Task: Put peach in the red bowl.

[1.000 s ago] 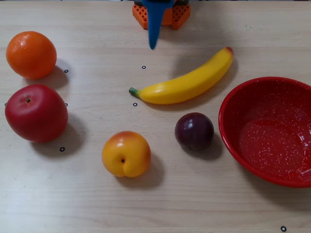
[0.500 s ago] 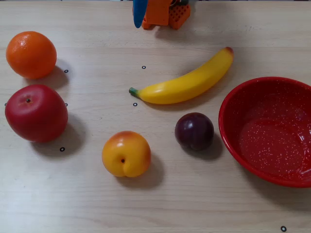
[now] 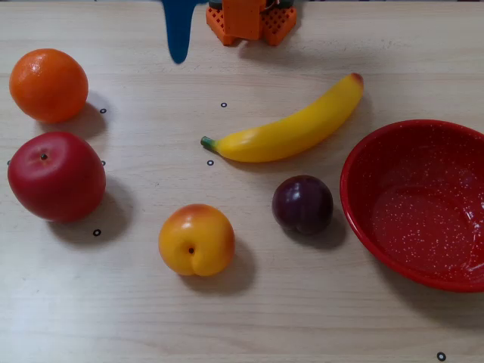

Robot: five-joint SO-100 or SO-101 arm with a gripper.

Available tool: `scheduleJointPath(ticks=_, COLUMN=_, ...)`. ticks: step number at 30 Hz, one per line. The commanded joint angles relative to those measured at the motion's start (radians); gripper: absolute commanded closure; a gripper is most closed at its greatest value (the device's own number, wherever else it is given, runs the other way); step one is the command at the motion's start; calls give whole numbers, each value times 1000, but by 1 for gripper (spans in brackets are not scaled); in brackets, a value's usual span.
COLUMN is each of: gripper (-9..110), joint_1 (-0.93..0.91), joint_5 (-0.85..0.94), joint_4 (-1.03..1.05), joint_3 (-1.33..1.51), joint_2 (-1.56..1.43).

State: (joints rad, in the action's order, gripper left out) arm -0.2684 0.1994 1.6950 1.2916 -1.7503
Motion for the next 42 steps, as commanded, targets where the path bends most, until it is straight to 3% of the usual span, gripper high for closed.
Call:
scheduleJointPath(ticks=1, gripper=101, joint_1=-9, joint_5=0, joint_4=37, joint_3=-173, joint_2=44)
scheduleJointPath(ticks=5, gripper=88, joint_1=3, joint_5=-54, joint_4=41, joint_3=-270, joint_2=155)
scheduleJointPath(ticks=23, gripper=58, joint_1=78, joint_5=-61, joint_4=67, joint_3=-511, joint_2=518)
scheduleJointPath(ticks=42, gripper=49, joint_1=115, joint_5=2, joint_4=-43, joint_3=-650, joint_2=761)
